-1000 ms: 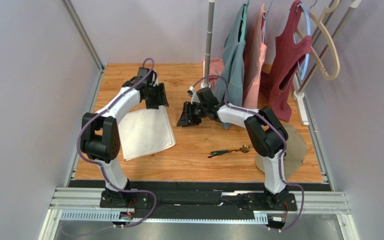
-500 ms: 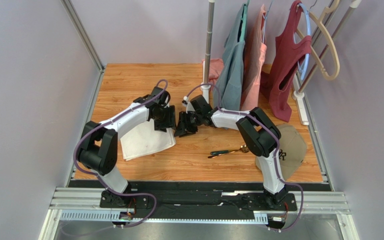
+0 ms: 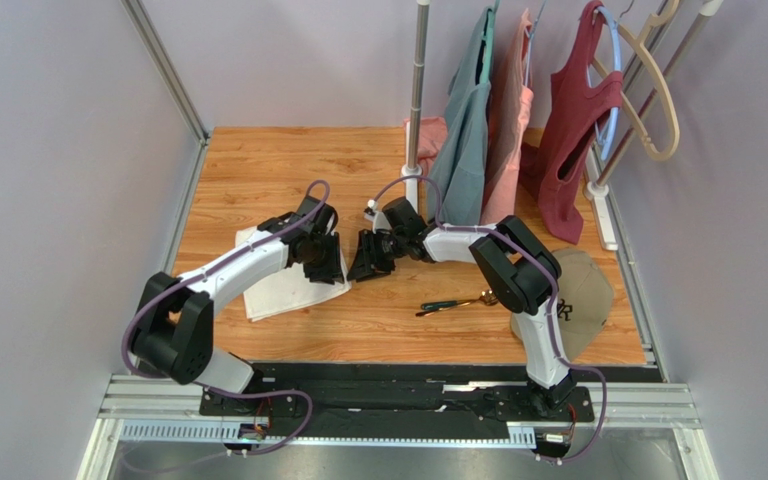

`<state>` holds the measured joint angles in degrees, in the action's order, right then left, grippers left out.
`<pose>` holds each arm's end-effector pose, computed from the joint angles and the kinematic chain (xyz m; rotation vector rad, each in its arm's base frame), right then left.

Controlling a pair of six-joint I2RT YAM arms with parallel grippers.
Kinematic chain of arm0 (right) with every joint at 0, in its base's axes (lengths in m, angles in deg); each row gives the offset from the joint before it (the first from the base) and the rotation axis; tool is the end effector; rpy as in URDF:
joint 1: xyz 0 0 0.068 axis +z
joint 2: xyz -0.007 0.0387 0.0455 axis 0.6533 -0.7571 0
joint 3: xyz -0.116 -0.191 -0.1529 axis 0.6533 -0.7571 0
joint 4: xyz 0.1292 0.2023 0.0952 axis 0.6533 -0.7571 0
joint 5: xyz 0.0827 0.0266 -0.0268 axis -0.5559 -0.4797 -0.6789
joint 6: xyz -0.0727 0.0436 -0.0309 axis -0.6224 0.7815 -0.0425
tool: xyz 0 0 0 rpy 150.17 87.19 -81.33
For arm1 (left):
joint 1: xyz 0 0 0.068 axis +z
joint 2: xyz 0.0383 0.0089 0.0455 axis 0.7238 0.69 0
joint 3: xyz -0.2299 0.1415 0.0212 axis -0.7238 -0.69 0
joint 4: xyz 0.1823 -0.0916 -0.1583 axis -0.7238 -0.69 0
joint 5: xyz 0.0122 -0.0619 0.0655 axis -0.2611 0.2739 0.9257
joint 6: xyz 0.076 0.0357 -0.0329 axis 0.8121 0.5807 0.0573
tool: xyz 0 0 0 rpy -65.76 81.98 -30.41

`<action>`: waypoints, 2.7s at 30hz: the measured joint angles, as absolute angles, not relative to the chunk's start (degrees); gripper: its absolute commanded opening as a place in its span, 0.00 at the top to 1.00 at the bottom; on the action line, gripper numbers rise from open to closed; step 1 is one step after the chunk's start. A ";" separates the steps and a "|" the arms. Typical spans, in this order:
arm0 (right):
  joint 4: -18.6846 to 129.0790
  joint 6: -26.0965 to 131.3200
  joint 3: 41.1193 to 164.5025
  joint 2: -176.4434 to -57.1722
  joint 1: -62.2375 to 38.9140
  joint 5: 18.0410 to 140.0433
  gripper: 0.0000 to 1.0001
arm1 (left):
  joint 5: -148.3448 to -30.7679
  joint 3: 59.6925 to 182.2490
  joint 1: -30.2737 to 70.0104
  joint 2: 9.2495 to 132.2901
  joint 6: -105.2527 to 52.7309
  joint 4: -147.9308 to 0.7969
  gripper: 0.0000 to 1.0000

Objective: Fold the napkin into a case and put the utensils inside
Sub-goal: Smooth out the lower triangle-folded napkin at the center of the board.

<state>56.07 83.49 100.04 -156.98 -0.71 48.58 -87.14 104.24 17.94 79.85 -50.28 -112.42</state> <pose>0.3146 0.3296 0.0943 -0.4059 2.6458 1.3507 0.2585 -0.1493 0.1687 -0.1447 2.8001 -0.4402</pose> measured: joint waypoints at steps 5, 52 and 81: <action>56.11 83.51 101.85 -158.42 -0.19 48.23 0.64 | -86.84 103.08 17.94 76.09 -50.78 -111.35 0.57; 56.92 85.41 101.89 -159.54 -0.10 48.23 1.00 | -82.42 111.45 14.82 95.98 -46.30 -113.56 1.00; 46.03 77.59 107.03 -159.27 -2.44 53.32 0.75 | -88.39 113.62 15.30 86.54 -47.46 -115.02 0.24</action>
